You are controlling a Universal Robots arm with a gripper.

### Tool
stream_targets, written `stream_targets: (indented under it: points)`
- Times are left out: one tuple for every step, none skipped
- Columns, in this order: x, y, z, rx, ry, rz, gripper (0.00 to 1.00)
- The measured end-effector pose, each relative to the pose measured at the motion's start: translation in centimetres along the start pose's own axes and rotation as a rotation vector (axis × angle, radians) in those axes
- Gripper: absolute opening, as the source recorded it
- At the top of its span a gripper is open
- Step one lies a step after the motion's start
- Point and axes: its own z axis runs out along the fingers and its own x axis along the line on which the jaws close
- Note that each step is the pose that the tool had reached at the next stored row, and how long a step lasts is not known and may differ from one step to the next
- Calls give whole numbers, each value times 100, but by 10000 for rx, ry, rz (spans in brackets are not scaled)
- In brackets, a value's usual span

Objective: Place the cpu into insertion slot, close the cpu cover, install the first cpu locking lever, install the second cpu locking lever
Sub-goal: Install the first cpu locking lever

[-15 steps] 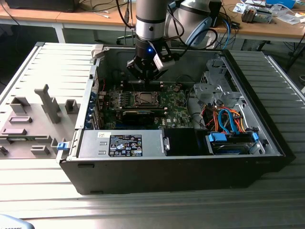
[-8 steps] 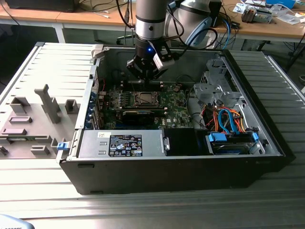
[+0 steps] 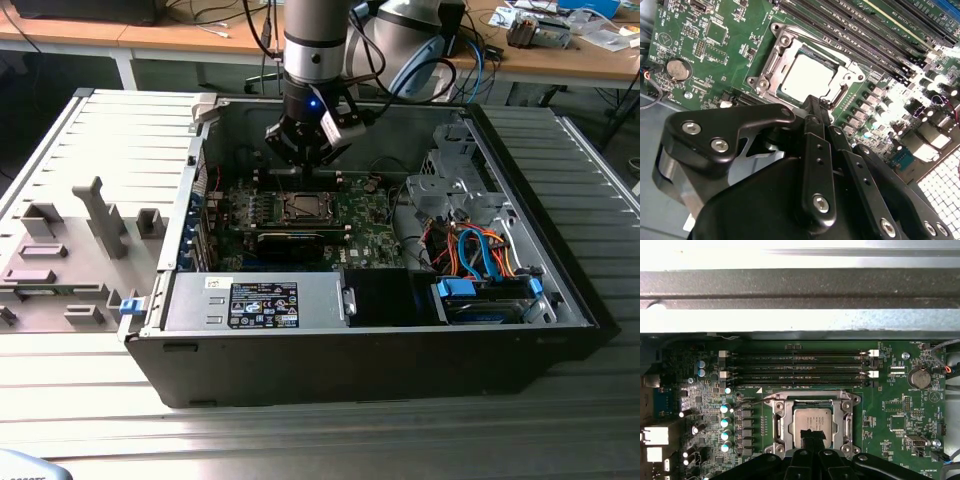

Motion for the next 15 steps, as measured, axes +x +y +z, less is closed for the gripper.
stream_targets:
  points:
    - [0, 0, 0, 0, 0, 0, 11]
    - [0, 1, -1, 0, 0, 0, 11]
    - [0, 1, -2, 0, 0, 0, 11]
    - [0, 3, -4, 0, -1, 0, 11]
    - [0, 2, -7, -1, -1, 0, 11]
    - [3, 2, -10, 0, 0, 2, 11]
    - [10, 2, -12, -2, -3, 3, 11]
    - [15, 1, -22, 1, -5, -1, 11]
    - [19, 2, -26, -1, -6, 1, 11]
    - [22, 1, -31, -1, -7, 1, 11]
    - [22, 1, -32, -3, -9, -1, 11]
    - [25, 1, -34, 0, -7, 0, 11]
    - [26, 1, -34, 0, -7, 0, 11]
    - [27, 1, -34, -1, -7, 1, 11]
    - [28, 1, -34, 0, -8, 2, 11]
